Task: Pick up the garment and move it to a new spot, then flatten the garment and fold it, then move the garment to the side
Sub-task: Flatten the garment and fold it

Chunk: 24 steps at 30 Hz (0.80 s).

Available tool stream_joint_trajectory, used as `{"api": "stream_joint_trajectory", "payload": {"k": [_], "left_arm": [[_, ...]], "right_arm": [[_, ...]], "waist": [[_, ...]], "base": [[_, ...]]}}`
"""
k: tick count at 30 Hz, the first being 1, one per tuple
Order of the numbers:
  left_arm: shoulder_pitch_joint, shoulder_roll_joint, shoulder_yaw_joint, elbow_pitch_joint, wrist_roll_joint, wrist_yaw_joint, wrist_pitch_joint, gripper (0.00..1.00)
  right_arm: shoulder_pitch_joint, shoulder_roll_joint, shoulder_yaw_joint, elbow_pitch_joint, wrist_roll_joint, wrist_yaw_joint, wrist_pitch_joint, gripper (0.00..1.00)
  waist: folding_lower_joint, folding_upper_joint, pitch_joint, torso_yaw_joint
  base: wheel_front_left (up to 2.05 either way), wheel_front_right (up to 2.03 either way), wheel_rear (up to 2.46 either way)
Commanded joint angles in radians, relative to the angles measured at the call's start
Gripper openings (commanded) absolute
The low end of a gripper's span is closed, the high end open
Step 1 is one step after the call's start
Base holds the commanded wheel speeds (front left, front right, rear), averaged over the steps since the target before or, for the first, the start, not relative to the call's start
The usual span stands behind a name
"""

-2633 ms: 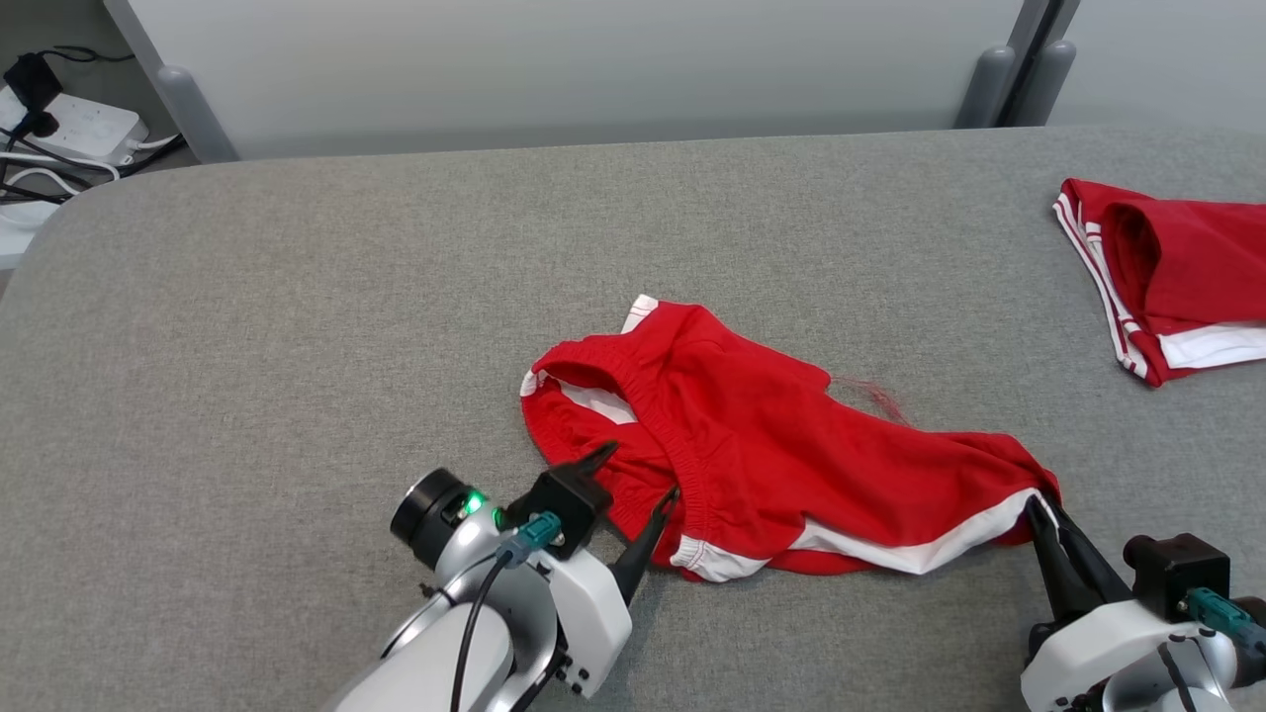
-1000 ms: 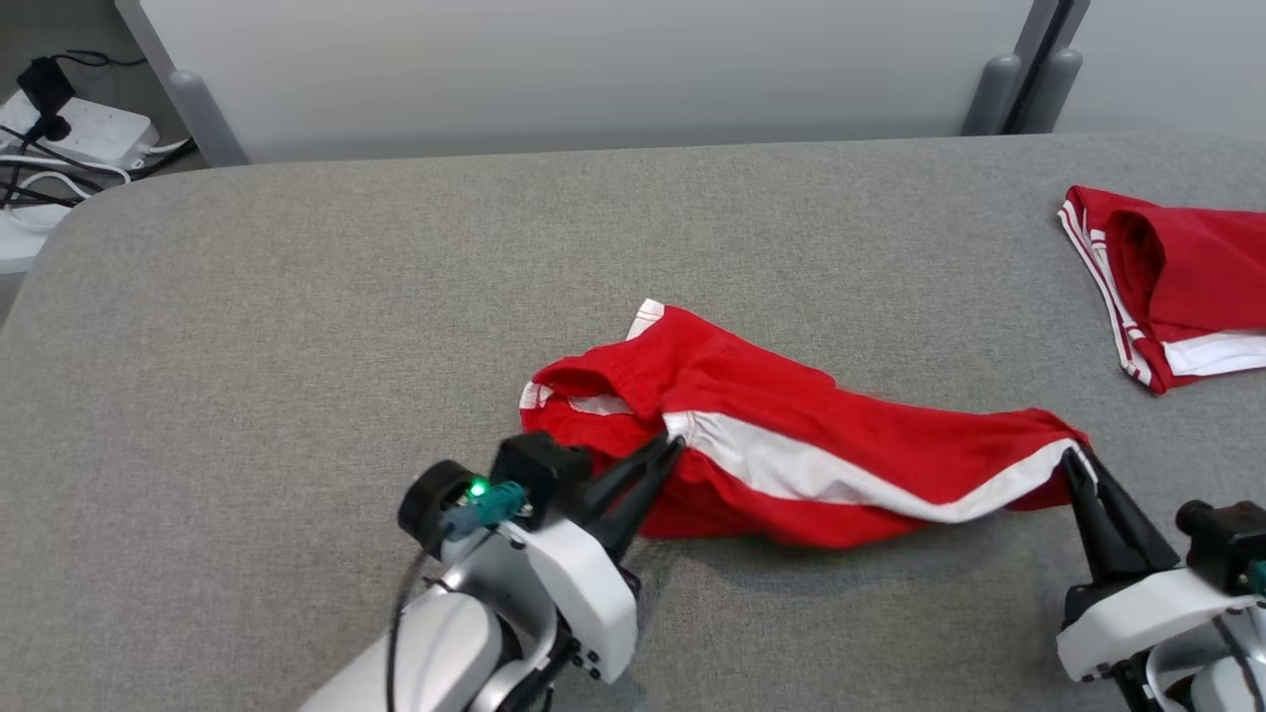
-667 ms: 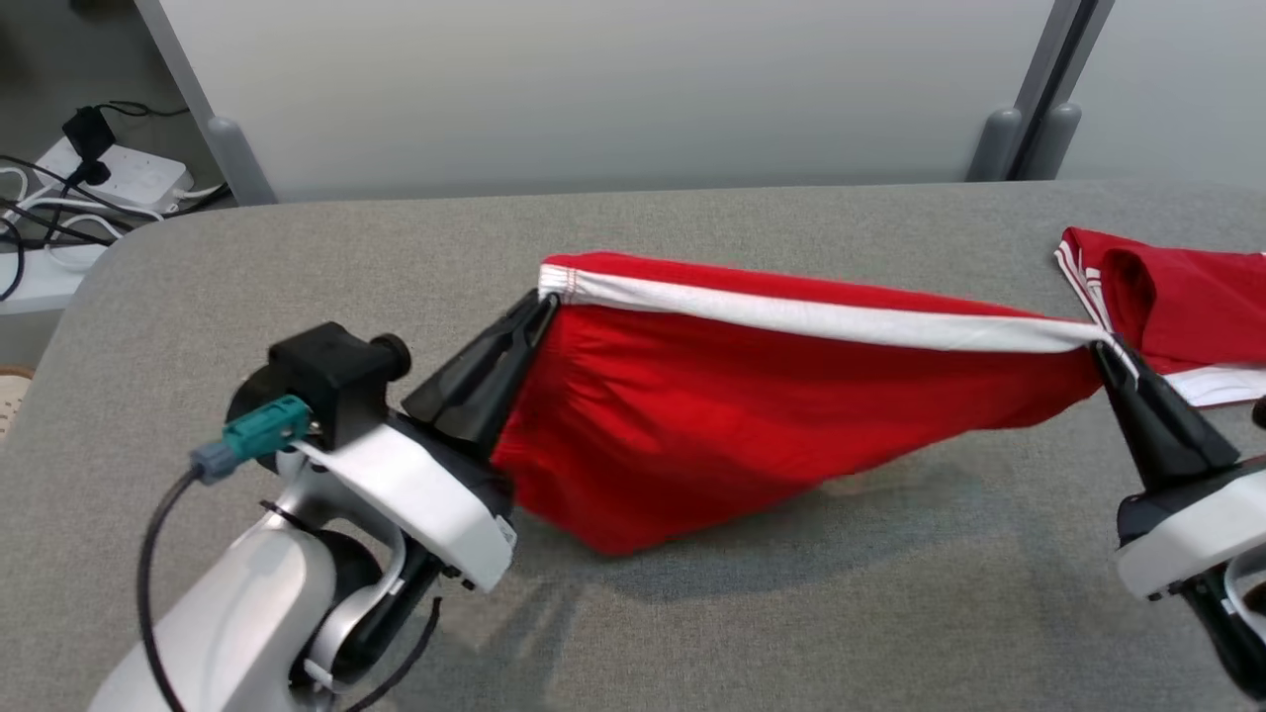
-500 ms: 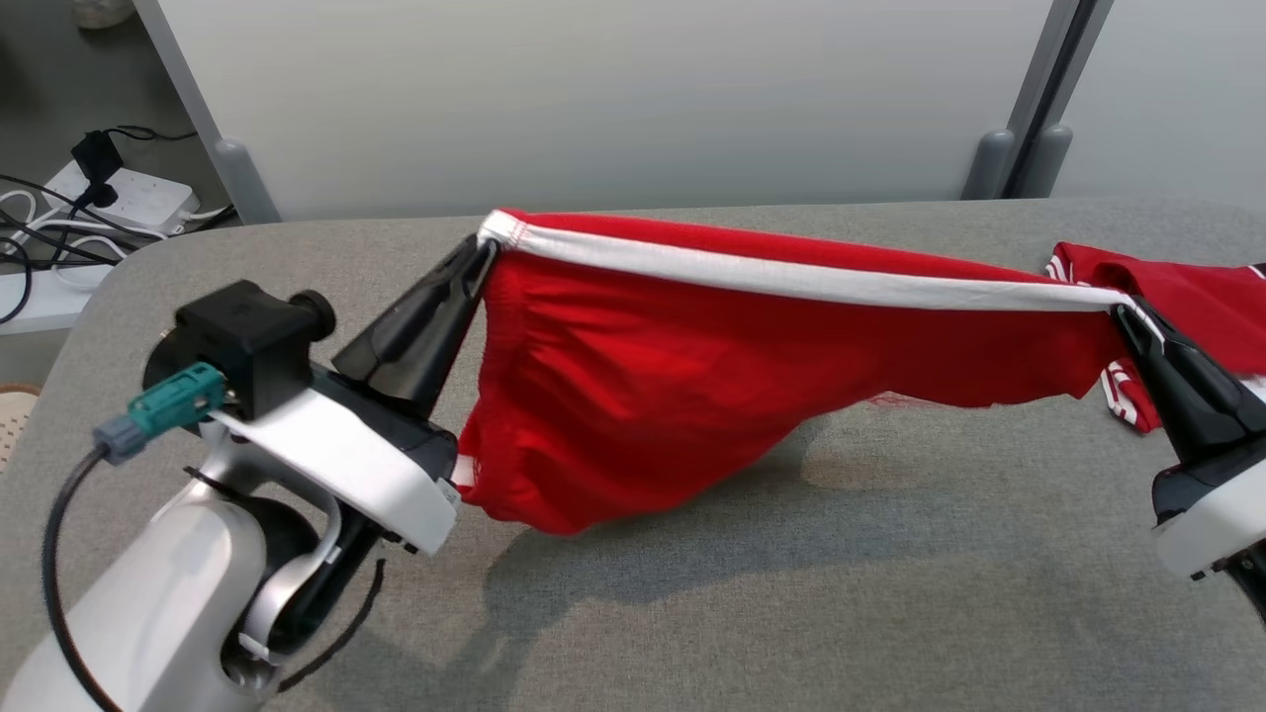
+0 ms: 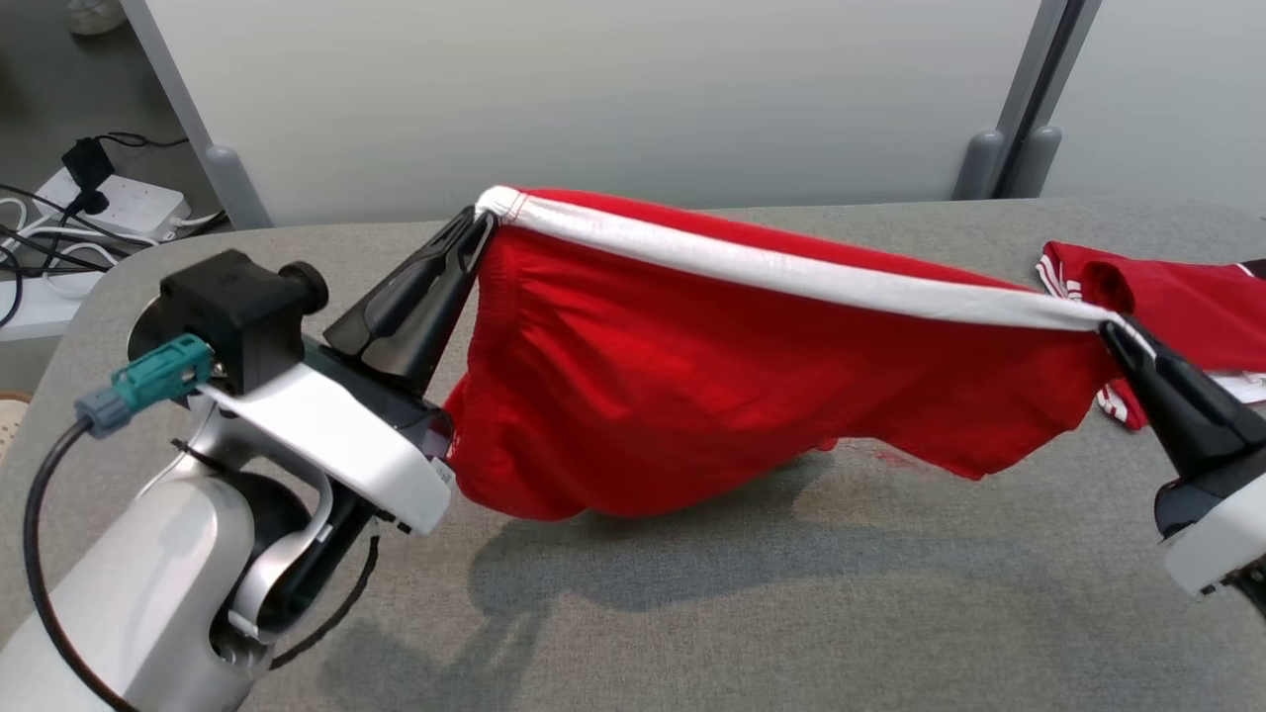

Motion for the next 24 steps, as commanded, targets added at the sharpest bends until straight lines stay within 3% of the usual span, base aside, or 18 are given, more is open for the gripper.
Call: {"api": "stream_joint_trajectory", "payload": {"k": [1,10,18,21,24], "left_arm": [[-0.099,0.04,0.059,-0.016,-0.013,-0.01,0.003,0.0],[-0.257,0.053,0.102,-0.117,-0.023,-0.024,0.051,0.0],[-0.325,0.05,0.131,-0.216,-0.087,0.007,0.14,0.0],[-0.305,0.024,0.104,-0.154,-0.133,-0.008,0.154,0.0],[-0.31,-0.015,0.062,-0.007,-0.145,-0.067,0.118,0.0]], "right_arm": [[-0.036,-0.053,-0.012,-0.047,0.028,-0.006,-0.021,0.0],[-0.178,-0.165,-0.097,-0.149,0.06,-0.006,-0.063,0.0],[-0.274,-0.229,-0.247,-0.218,0.076,-0.006,-0.042,0.0],[-0.3,-0.214,-0.173,-0.169,0.069,-0.006,0.001,0.0],[-0.373,-0.175,-0.013,-0.043,0.038,-0.006,0.034,0.0]], "waist": [[0.0,0.0,-0.003,-0.005],[0.0,0.0,-0.037,-0.018],[0.0,0.0,-0.04,-0.017],[0.0,0.0,-0.028,-0.016],[0.0,0.0,-0.013,-0.018]], "base": [[0.0,0.0,0.0],[0.0,0.0,0.0],[0.0,0.0,0.0],[0.0,0.0,0.0],[0.0,0.0,0.0]]}}
